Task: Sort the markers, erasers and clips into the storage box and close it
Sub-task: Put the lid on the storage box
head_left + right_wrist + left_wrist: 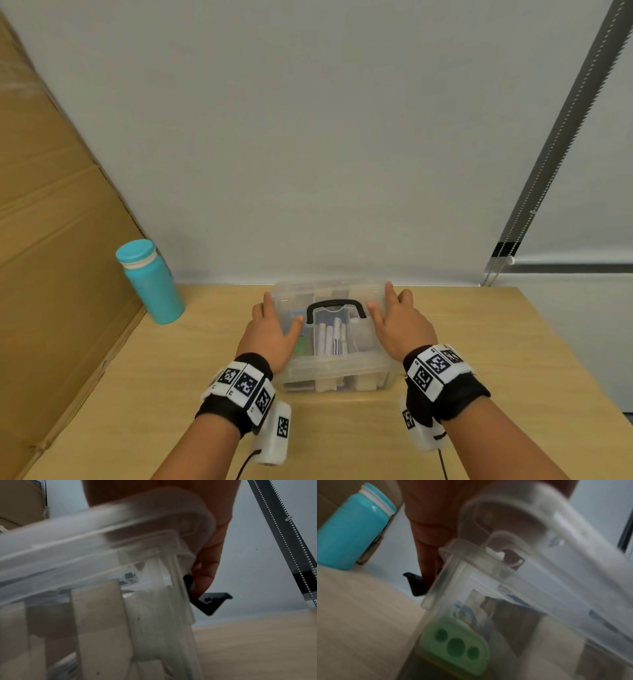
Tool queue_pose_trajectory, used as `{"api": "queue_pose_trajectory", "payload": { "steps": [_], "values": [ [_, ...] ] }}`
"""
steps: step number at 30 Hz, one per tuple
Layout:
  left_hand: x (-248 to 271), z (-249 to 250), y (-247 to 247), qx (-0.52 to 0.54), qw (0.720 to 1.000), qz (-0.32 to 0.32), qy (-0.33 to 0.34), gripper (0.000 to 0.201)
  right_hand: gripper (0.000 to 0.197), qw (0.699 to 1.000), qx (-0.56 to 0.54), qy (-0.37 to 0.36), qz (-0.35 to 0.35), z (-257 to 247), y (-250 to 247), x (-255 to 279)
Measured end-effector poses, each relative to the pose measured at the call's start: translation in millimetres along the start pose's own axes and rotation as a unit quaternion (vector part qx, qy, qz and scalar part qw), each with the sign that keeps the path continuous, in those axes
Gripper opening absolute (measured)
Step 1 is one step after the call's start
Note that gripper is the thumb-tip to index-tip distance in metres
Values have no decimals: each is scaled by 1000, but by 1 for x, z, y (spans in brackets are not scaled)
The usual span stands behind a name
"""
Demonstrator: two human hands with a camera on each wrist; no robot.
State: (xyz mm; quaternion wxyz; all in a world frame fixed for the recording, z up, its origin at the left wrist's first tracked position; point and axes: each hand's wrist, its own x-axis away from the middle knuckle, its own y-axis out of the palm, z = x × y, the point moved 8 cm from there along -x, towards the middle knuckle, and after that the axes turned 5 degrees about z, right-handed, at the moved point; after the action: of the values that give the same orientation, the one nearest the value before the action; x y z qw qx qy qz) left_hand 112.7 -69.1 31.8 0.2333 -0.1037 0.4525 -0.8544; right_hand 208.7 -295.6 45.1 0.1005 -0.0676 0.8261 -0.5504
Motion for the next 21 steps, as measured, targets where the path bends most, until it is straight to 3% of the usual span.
{"api": "queue_pose_trajectory", "payload": {
  "steps": [6, 12, 16, 21],
  "values": [
    [-24, -1, -4, -92, 996, 5, 10, 82, 85, 999, 0, 42, -14, -1, 16, -2],
    [-28, -16, 7, 41, 996, -25, -77, 102, 85, 998, 28, 50, 5, 2, 16, -3],
    [-25, -21, 6, 36, 993, -26, -105, 111, 86, 996, -40, 72, -21, 6, 21, -2],
    [-19, 1, -13, -117, 991, 52, -25, 102, 88, 996, -53, 76, -16, 10, 23, -2]
  ]
}}
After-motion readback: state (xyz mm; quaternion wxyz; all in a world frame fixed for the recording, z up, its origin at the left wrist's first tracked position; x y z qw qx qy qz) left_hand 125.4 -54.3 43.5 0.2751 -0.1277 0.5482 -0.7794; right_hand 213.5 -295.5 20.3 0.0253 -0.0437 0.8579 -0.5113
